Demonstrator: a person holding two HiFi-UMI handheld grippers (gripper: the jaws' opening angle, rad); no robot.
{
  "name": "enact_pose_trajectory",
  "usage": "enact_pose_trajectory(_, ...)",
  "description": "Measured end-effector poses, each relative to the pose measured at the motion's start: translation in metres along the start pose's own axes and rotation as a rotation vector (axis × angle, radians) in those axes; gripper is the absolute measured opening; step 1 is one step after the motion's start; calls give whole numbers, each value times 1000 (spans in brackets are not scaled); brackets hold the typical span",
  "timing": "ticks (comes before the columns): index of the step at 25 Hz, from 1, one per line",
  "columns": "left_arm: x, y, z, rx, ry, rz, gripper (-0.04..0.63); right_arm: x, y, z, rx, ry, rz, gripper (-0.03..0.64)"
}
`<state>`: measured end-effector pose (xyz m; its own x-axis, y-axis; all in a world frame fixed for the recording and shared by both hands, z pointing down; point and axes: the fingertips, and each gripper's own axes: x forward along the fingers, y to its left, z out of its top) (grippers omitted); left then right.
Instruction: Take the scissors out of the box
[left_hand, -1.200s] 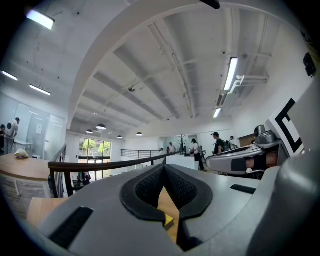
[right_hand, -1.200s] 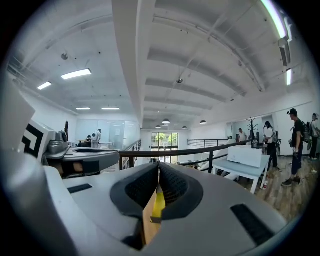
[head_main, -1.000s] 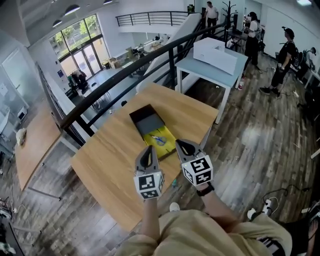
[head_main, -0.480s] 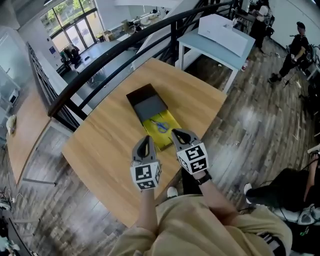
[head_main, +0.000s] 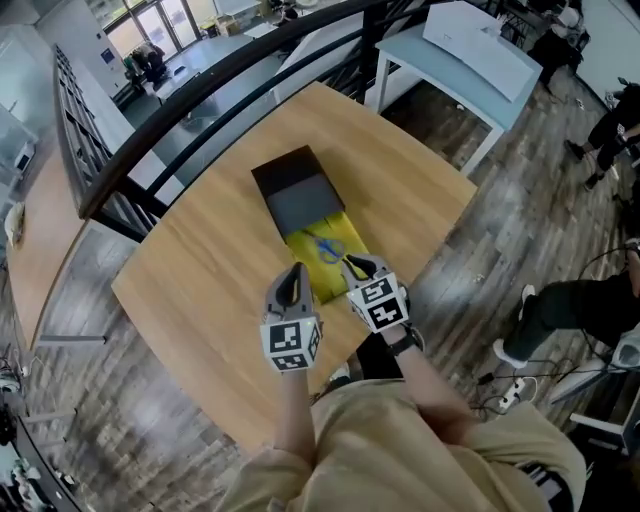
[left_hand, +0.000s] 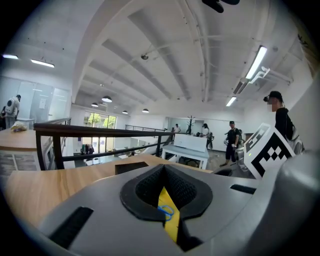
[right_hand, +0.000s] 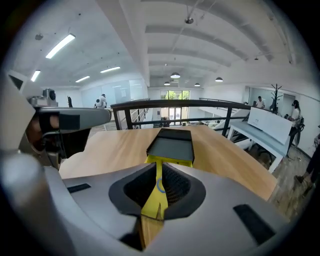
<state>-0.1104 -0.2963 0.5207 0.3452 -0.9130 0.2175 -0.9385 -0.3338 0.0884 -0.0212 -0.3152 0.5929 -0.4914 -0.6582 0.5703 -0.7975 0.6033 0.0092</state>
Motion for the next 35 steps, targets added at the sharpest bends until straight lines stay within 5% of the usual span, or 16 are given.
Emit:
enact_pose_trajectory(9,47,27,-25,-56,68,51,11,83,-10,-38,-11,172,94,23)
enact_pose_trajectory(12,59,36,-33,-79,86,68,11,110,-11,-54,-2,240,128,142)
enact_pose_trajectory(20,78,51,-52,-142,124,86,11,159,-18,-87,-39,380,143,144)
enact_pose_trajectory(35,87,56,-61,-127,151,100,11,181,-21,-99,-68,422,142,89)
